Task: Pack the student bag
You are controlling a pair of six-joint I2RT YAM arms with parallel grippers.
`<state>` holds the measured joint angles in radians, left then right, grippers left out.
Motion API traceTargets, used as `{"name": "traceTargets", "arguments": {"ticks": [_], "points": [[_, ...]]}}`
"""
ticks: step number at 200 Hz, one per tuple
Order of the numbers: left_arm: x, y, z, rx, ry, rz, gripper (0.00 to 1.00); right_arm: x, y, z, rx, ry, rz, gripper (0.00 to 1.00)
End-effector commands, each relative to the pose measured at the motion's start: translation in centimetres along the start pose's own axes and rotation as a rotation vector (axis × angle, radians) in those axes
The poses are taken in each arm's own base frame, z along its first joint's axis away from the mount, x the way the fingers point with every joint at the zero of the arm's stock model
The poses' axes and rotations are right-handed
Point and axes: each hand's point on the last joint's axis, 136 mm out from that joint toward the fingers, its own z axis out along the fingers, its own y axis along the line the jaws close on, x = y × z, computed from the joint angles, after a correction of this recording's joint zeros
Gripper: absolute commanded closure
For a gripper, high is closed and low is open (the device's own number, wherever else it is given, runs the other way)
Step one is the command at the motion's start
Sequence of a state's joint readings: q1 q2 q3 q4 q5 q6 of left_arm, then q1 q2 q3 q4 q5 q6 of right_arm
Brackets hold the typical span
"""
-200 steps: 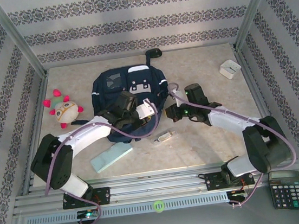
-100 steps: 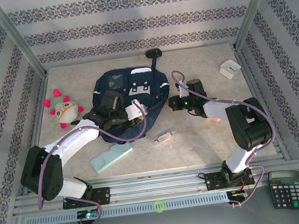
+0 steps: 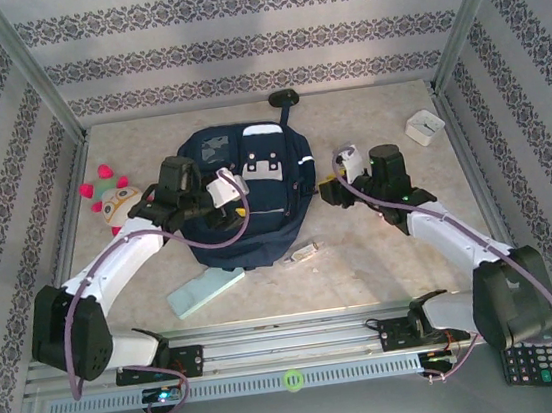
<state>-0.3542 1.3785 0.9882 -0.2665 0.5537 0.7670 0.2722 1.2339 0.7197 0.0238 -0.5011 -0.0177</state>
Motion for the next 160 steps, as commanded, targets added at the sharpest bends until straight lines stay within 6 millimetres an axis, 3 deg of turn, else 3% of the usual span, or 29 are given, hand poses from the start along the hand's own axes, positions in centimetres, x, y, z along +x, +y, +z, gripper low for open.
{"name": "traceTargets", "arguments": {"ticks": [1,46,104,123,143,154,160], "points": [[1.7,-0.8,1.0,0.068,0.069,0.066,0.23,2.1,1.5,-0.2,-0.036,0.125,-0.173,0.59],[4.1,-2.2,3.7,0.186,0.199,0.173,0.16,2.8,2.8,0.3,-0.057,0.171,-0.287,0.58],[4.9,-5.8,4.2,0.345,0.215,0.193,0.13,3.3,4.8,1.7,-0.143,0.210,-0.341,0.58],[6.4,-5.4,5.4,0.305,0.283,0.223,0.10,3.3,5.2,2.1,-0.162,0.206,-0.337,0.58],[7.5,-3.3,7.2,0.188,0.346,0.235,0.07,3.3,5.2,2.3,-0.163,0.206,-0.336,0.58],[7.4,-2.3,7.7,0.132,0.340,0.216,0.11,3.3,5.2,2.2,-0.161,0.206,-0.338,0.58],[7.0,-2.0,7.8,0.114,0.324,0.208,0.20,3.3,5.1,2.2,-0.158,0.203,-0.339,0.57]]}}
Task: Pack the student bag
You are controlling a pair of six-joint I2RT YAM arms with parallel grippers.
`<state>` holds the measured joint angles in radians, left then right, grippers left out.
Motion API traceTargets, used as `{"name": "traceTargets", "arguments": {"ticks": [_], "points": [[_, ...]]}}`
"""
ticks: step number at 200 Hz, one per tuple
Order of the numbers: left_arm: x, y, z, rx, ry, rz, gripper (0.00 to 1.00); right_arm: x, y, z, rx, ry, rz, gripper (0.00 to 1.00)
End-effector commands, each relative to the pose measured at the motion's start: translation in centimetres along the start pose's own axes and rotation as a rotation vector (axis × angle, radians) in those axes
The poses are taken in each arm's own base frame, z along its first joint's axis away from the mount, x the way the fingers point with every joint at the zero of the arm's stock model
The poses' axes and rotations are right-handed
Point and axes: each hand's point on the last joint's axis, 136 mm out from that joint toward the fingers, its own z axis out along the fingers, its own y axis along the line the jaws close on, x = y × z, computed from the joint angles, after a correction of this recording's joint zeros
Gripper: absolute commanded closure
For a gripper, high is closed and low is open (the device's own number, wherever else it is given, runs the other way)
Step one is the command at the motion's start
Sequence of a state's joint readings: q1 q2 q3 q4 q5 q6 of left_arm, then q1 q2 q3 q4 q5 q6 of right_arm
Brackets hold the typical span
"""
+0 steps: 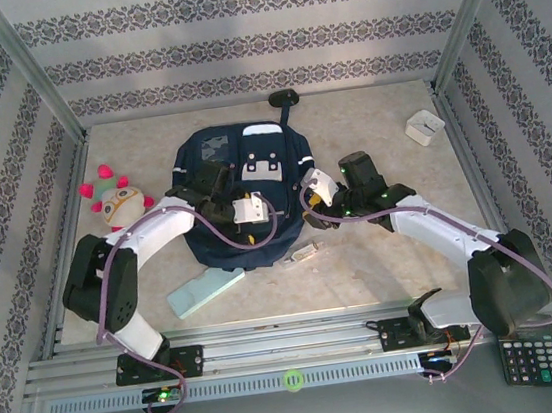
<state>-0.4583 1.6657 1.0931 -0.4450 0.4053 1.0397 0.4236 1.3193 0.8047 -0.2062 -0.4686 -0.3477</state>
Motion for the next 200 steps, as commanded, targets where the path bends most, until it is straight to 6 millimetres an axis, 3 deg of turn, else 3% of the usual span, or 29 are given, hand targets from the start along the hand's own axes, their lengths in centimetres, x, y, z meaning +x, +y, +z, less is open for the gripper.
{"name": "traceTargets", "arguments": {"ticks": [1,12,33,46,74,116,152,200], "points": [[0.6,2.4,0.9,-0.118,0.041,-0.020,0.23,-1.1,0.4,-0.1,-0.020,-0.027,-0.037,0.57],[-0.3,3.0,0.4,-0.152,0.003,-0.034,0.49,-1.3,0.2,-0.3,-0.009,-0.033,-0.039,0.57],[-2.2,3.2,-1.9,-0.179,-0.127,-0.085,0.85,-1.4,-0.6,-1.0,0.006,-0.052,-0.031,0.57],[-3.6,3.6,-4.1,-0.192,-0.252,-0.141,0.96,-1.4,-1.3,-1.4,0.016,-0.061,-0.030,0.56],[-5.6,4.4,-8.4,-0.193,-0.449,-0.207,1.00,-1.8,-3.5,-2.0,0.040,-0.070,-0.056,0.56],[-6.8,5.6,-11.7,-0.240,-0.522,-0.182,1.00,-4.1,-6.9,-2.0,0.070,-0.055,-0.169,0.51],[-6.5,5.3,-11.7,-0.243,-0.492,-0.121,1.00,-5.6,-8.6,0.0,0.000,-0.005,-0.290,0.47],[-5.8,4.5,-10.8,-0.216,-0.459,-0.090,1.00,-3.7,-9.3,3.1,-0.194,0.142,-0.439,0.45]]}}
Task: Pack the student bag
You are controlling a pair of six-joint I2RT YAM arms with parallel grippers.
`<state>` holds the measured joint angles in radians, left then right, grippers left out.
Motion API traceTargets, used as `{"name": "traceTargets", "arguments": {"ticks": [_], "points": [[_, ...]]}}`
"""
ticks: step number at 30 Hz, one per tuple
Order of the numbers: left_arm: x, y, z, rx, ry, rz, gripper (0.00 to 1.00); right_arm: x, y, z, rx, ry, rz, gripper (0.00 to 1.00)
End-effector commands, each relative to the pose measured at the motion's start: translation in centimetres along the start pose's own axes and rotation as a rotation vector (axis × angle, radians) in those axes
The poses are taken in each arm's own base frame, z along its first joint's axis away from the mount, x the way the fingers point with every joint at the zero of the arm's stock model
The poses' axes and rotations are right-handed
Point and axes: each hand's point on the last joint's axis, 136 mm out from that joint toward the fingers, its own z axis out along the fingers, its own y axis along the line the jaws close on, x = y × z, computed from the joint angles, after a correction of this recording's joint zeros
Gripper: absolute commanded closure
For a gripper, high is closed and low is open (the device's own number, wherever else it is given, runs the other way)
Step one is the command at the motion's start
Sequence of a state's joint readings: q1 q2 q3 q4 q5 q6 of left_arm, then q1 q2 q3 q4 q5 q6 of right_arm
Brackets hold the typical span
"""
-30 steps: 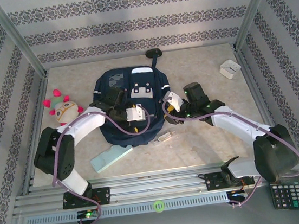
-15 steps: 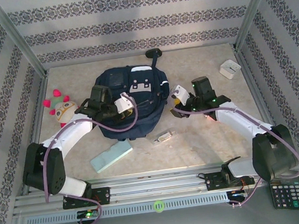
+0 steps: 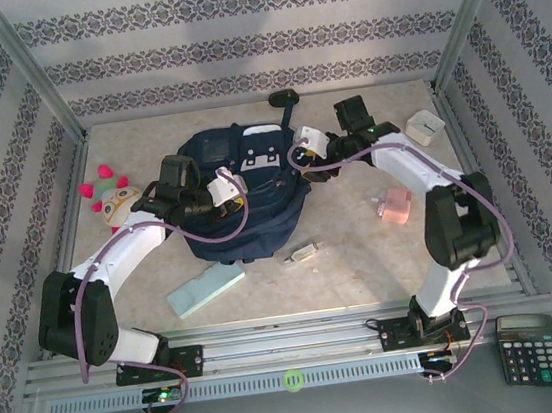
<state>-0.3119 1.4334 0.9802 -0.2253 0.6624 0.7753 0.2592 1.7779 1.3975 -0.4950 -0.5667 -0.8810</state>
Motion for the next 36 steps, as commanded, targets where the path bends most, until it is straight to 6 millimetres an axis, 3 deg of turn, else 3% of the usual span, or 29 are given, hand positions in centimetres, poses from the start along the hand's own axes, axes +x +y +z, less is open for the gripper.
{"name": "traceTargets", "arguments": {"ticks": [1,14,23,27,32,36], "points": [[-3.8,0.6,-1.7,-0.003,-0.120,0.118,1.00,1.4,1.8,0.9,-0.169,0.054,-0.098,0.45],[-3.3,0.6,-0.9,0.030,-0.103,0.142,1.00,3.2,2.0,5.2,-0.341,0.177,-0.155,0.45],[-3.1,1.6,-0.4,-0.002,-0.089,0.137,1.00,3.8,6.0,3.4,-0.516,0.245,-0.111,0.55],[-3.1,1.7,-0.3,-0.003,-0.090,0.135,1.00,3.7,6.2,3.1,-0.525,0.243,-0.097,0.58],[-3.1,1.7,-0.4,-0.005,-0.090,0.127,1.00,2.3,5.3,3.5,-0.522,0.168,0.014,0.73],[-3.0,1.7,-0.4,-0.011,-0.084,0.121,1.00,2.0,4.9,3.7,-0.531,0.164,0.068,0.78]]}}
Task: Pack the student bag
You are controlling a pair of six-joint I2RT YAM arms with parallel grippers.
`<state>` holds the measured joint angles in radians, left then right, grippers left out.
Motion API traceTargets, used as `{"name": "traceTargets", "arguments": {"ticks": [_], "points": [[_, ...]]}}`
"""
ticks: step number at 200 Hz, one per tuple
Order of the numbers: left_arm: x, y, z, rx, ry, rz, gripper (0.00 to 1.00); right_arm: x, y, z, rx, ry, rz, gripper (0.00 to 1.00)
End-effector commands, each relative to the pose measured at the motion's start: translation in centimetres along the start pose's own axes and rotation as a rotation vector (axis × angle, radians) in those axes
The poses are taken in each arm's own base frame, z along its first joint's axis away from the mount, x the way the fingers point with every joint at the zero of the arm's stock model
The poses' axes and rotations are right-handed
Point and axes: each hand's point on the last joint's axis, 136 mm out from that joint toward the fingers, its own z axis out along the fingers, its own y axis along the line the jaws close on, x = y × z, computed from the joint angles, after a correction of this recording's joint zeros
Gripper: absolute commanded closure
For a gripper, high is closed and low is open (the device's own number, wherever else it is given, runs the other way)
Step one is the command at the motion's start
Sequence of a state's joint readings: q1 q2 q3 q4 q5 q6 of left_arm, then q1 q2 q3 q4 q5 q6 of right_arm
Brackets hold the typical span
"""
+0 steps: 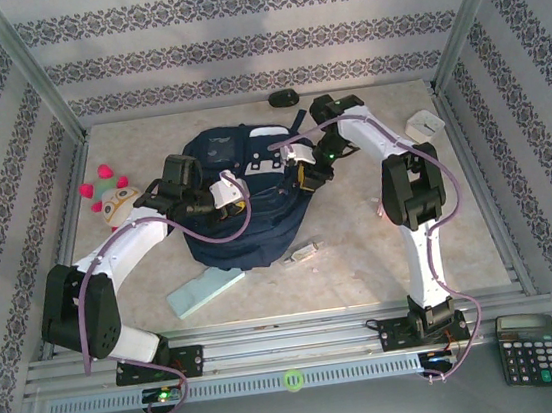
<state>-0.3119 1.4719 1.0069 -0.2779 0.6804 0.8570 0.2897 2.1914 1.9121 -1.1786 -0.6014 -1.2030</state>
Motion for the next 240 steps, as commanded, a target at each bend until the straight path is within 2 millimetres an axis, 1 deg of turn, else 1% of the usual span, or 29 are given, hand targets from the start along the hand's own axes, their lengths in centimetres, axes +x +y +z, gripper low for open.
{"name": "traceTargets", "arguments": {"ticks": [1,15,27,33,43,74,88,106,120,139,146,160,181,191,203,219,240], "points": [[-3.6,2.3,-1.3,-0.068,-0.104,0.079,1.00,-1.2,1.2,0.4,-0.087,-0.061,0.077,0.78],[-3.7,2.4,-1.3,-0.069,-0.106,0.075,1.00,-0.9,1.3,0.6,-0.092,-0.048,0.104,0.76],[-3.8,2.4,-1.3,-0.071,-0.109,0.076,1.00,-0.5,1.3,0.7,-0.093,-0.034,0.121,0.64],[-3.8,2.5,-1.4,-0.072,-0.111,0.077,1.00,-0.3,1.3,0.9,-0.095,-0.026,0.130,0.60],[-3.8,2.6,-1.3,-0.075,-0.110,0.076,1.00,-0.1,1.4,0.9,-0.096,-0.017,0.141,0.59],[-4.0,2.5,-1.3,-0.076,-0.114,0.075,1.00,0.4,1.3,1.5,-0.110,-0.003,0.173,0.59],[-4.0,2.4,-1.3,-0.076,-0.112,0.075,1.00,0.2,1.2,1.5,-0.115,-0.011,0.185,0.64],[-3.8,2.9,-1.2,-0.102,-0.093,0.068,1.00,0.0,1.1,1.2,-0.113,-0.010,0.201,0.79],[-3.1,3.6,-0.8,-0.146,-0.046,0.054,1.00,-0.2,1.1,0.6,-0.102,-0.018,0.213,0.88],[-1.6,5.0,0.0,-0.234,0.061,0.037,1.00,-0.7,1.3,-0.7,-0.082,-0.046,0.230,1.00],[-1.0,5.3,0.3,-0.258,0.104,0.040,1.00,-0.8,1.5,-1.0,-0.076,-0.057,0.236,1.00],[-0.6,5.6,0.7,-0.300,0.143,0.043,1.00,-1.4,1.8,-1.8,-0.051,-0.080,0.234,1.00],[-1.1,6.8,0.5,-0.373,0.122,-0.028,1.00,-2.4,2.3,-2.7,-0.026,-0.128,0.235,1.00],[-1.5,7.1,0.4,-0.394,0.105,-0.060,1.00,-3.0,2.6,-3.0,-0.026,-0.161,0.236,1.00],[-2.0,6.9,0.4,-0.401,0.094,-0.072,1.00,-3.8,3.0,-3.3,-0.026,-0.199,0.239,1.00],[-2.6,6.6,0.7,-0.397,0.076,-0.078,1.00,-4.3,3.7,-3.0,-0.032,-0.219,0.242,1.00],[-3.3,6.0,1.1,-0.383,0.050,-0.085,1.00,-4.4,4.7,-2.1,-0.056,-0.214,0.266,1.00]]}}
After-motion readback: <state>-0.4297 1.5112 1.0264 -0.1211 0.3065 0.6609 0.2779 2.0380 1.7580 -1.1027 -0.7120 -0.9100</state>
